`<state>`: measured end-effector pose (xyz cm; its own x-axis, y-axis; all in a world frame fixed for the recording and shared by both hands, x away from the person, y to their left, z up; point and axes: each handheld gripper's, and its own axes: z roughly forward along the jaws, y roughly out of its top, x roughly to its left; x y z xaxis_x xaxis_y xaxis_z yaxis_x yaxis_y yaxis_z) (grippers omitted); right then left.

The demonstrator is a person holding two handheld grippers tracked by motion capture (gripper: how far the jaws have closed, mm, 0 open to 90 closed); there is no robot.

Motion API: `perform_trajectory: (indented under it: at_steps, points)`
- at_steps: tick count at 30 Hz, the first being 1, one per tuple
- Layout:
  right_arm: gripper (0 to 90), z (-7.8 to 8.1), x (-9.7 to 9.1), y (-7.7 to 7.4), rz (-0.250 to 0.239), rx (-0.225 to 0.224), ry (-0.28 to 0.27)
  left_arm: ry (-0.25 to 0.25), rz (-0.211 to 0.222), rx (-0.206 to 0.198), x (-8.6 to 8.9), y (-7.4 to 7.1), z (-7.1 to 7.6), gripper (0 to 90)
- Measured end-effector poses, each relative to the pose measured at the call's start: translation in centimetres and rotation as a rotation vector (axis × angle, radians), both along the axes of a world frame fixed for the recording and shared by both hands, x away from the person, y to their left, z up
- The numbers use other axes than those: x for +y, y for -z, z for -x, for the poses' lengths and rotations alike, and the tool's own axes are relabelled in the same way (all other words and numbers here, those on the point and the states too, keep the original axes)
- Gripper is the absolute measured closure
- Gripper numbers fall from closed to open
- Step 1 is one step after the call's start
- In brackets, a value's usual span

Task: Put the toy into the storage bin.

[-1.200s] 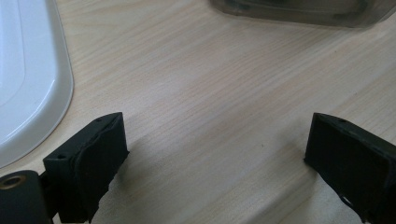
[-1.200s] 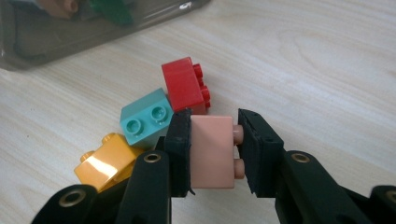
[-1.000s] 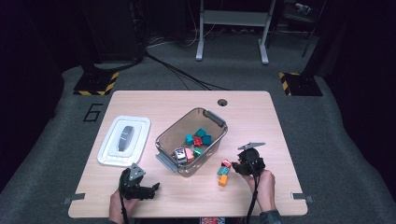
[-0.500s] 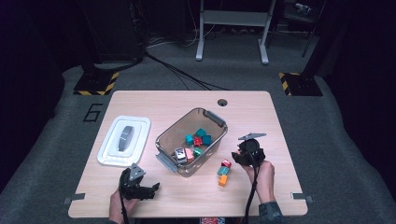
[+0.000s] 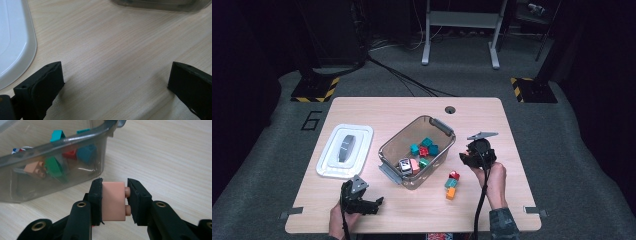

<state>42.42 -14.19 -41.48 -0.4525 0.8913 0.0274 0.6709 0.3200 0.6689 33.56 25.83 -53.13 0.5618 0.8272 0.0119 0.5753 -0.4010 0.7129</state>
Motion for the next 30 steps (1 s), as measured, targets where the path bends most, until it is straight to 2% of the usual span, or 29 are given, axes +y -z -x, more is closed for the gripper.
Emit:
perform_trajectory:
  at_steps: [17,23,30]
  points:
    - [66.2,-1.3,0.5,-3.1,-0.005,-0.044,-0.006,0.002,0.002,0.001,0.0,0.0,-0.1,0.0]
    - [66.2,-1.7,1.1,-4.0,0.008,-0.066,-0.012,0.001,0.002,0.002,0.0,0.0,-0.1,0.1]
    - [66.2,-2.2,1.8,-5.0,0.011,-0.095,-0.039,0.002,0.0,0.001,0.1,0.0,-0.1,0.2]
